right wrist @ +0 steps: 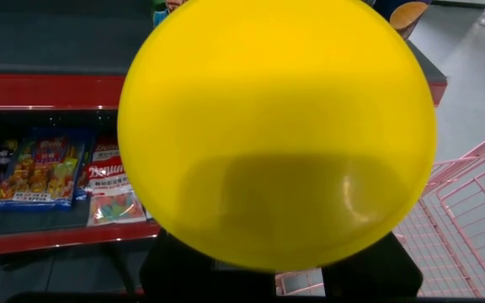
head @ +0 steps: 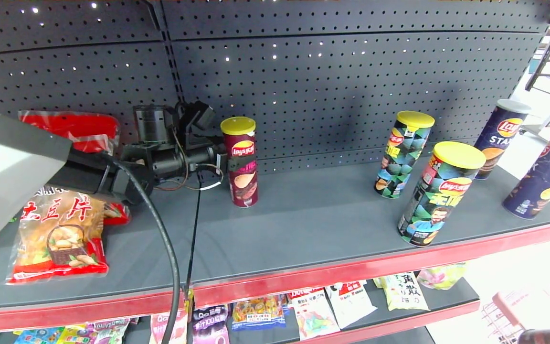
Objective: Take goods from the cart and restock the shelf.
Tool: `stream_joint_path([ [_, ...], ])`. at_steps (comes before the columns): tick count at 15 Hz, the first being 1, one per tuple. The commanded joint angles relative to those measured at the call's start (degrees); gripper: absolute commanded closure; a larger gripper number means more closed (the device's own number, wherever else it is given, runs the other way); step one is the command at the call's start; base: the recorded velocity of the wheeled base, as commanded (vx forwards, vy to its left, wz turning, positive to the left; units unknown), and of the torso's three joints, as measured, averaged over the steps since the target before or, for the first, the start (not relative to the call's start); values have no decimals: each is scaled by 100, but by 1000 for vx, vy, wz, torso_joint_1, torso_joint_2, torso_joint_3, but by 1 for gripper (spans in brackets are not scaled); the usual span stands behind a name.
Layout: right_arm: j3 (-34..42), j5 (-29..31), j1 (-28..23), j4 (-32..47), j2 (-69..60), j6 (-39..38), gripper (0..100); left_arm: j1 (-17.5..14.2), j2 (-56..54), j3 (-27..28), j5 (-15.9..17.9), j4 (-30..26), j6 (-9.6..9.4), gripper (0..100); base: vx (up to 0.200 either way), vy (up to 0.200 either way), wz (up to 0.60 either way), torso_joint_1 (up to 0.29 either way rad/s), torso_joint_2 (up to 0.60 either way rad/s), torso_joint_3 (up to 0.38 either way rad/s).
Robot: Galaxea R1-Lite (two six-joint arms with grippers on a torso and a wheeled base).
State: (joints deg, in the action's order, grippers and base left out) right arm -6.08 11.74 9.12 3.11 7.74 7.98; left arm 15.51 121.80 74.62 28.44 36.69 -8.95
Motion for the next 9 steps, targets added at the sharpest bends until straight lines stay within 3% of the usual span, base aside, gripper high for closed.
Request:
stream_joint_path([
  [1, 2, 4, 2, -3, 8, 1, 100, 5, -147, -105, -23, 4, 7, 0, 0, 0, 0, 0, 0, 0],
  [4, 37, 4, 2, -12, 8, 1, 100, 14, -288, -387, -49, 48, -2, 0, 0, 0, 0, 0, 0, 0],
  [9, 81, 4, 2, -12, 8, 1, 100, 14, -297, -914, -295, 743, -2, 0, 0, 0, 0, 0, 0, 0],
])
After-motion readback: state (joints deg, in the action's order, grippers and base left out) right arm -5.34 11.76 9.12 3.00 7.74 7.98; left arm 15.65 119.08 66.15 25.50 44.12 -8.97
